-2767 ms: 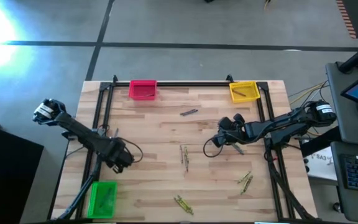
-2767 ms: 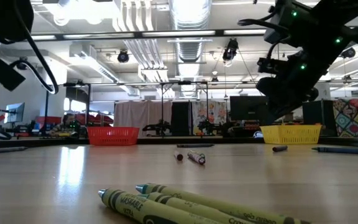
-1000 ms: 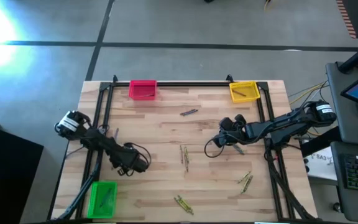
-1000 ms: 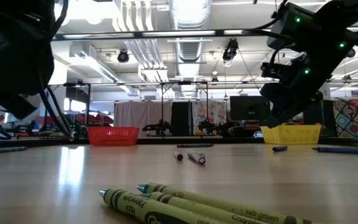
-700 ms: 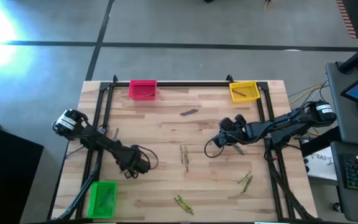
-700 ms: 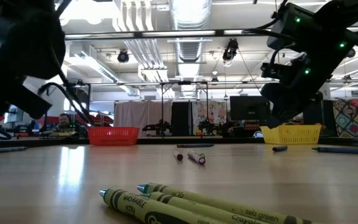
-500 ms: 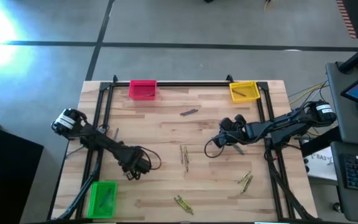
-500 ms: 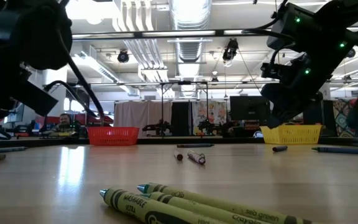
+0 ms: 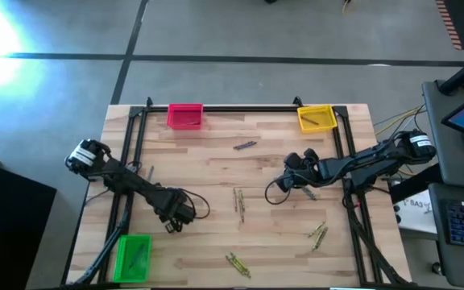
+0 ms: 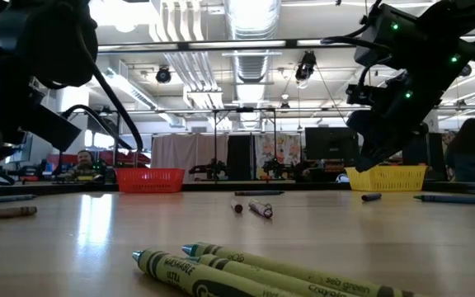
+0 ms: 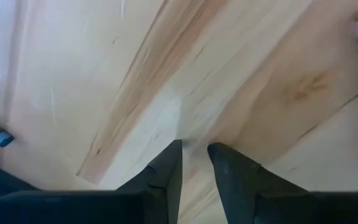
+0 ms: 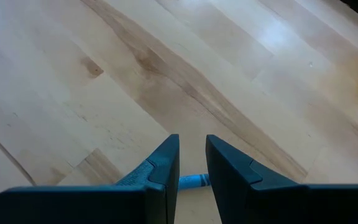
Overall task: Sort crayons
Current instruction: Put the brown crayon into the red bin
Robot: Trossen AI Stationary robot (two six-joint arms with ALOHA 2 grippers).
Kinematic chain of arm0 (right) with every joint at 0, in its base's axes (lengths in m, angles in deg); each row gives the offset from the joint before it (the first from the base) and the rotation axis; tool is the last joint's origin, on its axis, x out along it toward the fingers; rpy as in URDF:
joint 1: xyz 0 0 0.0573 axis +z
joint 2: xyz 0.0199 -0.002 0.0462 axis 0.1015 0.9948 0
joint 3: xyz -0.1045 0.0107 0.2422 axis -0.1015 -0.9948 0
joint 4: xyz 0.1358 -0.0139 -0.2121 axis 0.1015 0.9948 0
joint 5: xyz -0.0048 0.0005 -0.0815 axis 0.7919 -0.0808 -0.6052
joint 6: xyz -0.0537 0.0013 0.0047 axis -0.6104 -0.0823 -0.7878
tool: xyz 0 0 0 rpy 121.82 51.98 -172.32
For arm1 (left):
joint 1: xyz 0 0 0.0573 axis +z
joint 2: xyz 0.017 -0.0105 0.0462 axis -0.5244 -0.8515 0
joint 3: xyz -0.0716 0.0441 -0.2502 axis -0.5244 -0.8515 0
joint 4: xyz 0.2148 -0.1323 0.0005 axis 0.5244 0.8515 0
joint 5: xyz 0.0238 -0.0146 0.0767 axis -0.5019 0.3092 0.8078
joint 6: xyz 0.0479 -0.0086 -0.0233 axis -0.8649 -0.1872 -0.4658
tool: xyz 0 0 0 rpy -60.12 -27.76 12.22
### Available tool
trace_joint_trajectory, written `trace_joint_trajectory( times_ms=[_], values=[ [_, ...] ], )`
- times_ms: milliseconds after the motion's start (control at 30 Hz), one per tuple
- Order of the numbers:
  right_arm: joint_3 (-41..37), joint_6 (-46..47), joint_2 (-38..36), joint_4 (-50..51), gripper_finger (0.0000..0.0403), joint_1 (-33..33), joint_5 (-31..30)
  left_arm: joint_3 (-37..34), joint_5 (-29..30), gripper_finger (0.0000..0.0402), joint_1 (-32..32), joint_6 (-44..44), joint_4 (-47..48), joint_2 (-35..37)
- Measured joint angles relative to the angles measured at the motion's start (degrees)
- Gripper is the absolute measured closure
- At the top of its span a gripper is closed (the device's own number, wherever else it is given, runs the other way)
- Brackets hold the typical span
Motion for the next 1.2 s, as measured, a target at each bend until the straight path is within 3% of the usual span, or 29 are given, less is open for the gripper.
trace_joint_trajectory(
  times_ms=[367,533,667,900,1200],
  values=[
    [0.00,0.04,0.00,-0.02,0.0330,0.00,0.00,0.06,3.32,0.0326,0.92,-1.85,-1.72,0.83],
    [0.00,0.07,0.00,-0.02,0.0330,0.00,0.01,3.61,8.35,0.0326,1.40,2.34,-2.55,4.78],
    [0.00,0.07,0.00,0.07,0.0330,0.00,0.06,5.38,9.36,0.0323,1.15,6.88,-11.09,7.99],
    [-0.15,0.60,0.00,0.73,0.0330,0.02,1.47,4.44,8.32,0.0256,-1.61,8.80,-24.72,3.75],
    [-0.26,1.62,0.00,1.92,0.0330,0.01,1.55,5.25,1.83,0.0186,-1.80,5.62,-25.39,-2.59]
  ],
)
